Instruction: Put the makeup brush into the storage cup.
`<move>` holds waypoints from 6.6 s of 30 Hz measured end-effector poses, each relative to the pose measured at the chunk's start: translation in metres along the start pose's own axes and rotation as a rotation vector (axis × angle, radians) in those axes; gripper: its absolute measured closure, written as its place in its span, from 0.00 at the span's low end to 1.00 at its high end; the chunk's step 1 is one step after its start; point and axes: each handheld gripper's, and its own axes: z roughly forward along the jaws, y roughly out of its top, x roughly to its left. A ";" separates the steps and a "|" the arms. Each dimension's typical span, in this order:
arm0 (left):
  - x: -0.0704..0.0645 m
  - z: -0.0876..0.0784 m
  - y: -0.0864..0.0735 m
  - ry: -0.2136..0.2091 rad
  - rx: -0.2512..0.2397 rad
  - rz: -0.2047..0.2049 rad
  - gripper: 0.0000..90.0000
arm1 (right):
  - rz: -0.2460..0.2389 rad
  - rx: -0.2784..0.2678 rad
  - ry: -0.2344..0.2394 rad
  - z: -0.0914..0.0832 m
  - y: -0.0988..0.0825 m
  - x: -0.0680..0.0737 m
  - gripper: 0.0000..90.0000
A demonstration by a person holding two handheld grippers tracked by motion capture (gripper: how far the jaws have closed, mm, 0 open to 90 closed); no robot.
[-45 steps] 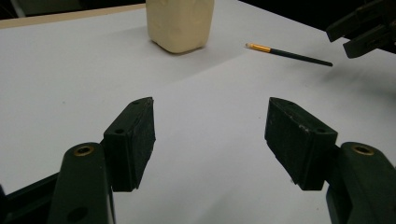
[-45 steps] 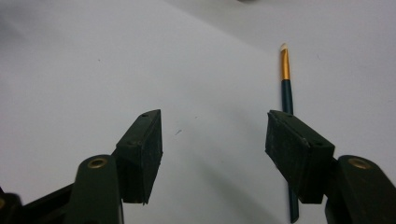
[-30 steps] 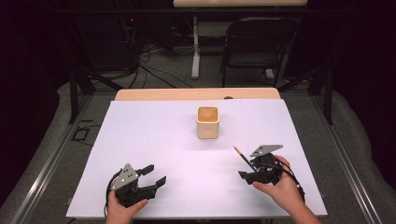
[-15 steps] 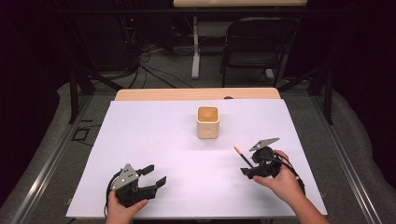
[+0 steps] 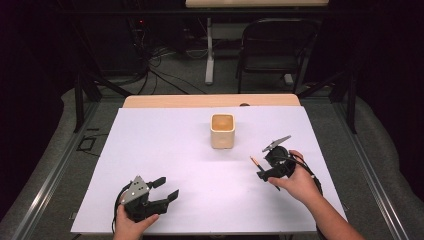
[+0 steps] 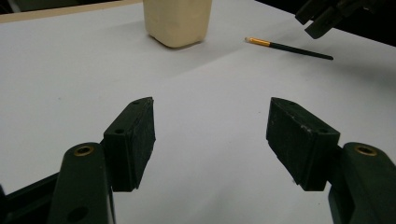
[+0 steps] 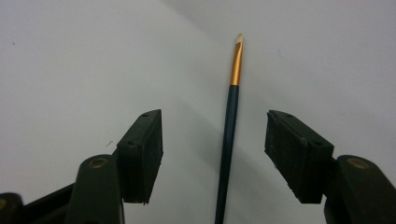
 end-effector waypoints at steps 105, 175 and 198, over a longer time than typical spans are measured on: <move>0.006 0.001 -0.003 -0.010 0.017 -0.012 0.36 | 0.014 0.276 -0.052 0.051 0.070 -0.010 0.67; 0.008 0.000 -0.003 -0.003 0.010 -0.013 0.37 | 0.059 0.403 -0.056 0.066 0.069 -0.012 0.93; 0.009 -0.001 -0.003 -0.001 0.010 -0.016 0.37 | 0.024 0.377 -0.066 0.038 0.080 -0.009 0.93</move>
